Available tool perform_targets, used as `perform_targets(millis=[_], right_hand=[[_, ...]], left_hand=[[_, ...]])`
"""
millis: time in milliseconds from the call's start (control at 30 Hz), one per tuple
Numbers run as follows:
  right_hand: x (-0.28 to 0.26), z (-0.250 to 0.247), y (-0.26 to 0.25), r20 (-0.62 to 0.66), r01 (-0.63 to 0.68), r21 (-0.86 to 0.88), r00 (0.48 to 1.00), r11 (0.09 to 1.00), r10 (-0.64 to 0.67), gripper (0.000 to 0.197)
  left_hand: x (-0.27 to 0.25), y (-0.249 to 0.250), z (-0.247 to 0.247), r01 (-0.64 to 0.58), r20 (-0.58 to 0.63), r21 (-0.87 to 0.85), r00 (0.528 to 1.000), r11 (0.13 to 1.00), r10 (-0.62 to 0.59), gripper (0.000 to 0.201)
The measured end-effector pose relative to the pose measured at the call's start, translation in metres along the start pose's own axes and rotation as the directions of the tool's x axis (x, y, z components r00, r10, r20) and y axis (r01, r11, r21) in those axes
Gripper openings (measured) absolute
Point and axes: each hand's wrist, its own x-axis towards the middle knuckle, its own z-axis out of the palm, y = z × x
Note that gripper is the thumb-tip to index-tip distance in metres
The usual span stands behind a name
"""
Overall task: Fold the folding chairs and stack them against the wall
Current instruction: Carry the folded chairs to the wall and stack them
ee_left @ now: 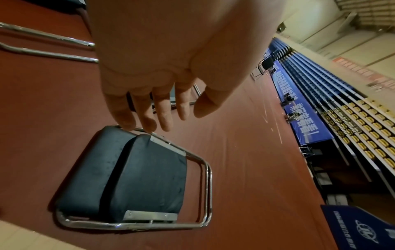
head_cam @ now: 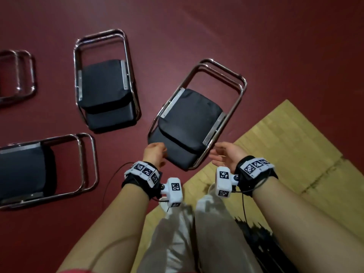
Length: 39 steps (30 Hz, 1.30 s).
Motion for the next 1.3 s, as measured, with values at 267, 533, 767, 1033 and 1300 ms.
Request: perform_targets(millis=[267,533,767,1033,1300], right_hand=[[0.128,-0.021,0.063,0.007,-0.063,0.004,0.998,0.998,0.063,0.016],[0.267,-0.015,0.129,-0.005,-0.092,0.113,0.996,0.989,0.093,0.015],[0.4,0.007,0.179,-0.049,-0.047,0.168,0.997,0.985,0.056,0.011],[0.487,0.011,0.219,-0.127,0.123,0.101,0.986,0.987,-0.11,0.009],[0.526,0.014,0.277,-0.203,0.169,0.064,0.967,0.984,-0.153,0.013]], left_hand=[[0.101,-0.083,0.037,-0.003,-0.108,0.104,0.994,0.995,0.014,0.014],[0.224,-0.18,0.054,0.046,-0.128,0.121,0.991,0.992,-0.03,0.015],[0.355,-0.237,0.08,-0.007,-0.065,0.11,0.998,0.994,0.015,0.015],[0.449,-0.282,0.118,-0.116,0.01,0.04,0.993,0.992,0.116,0.017],[0.469,-0.309,0.107,-0.245,0.07,0.166,0.969,0.955,0.237,0.02]])
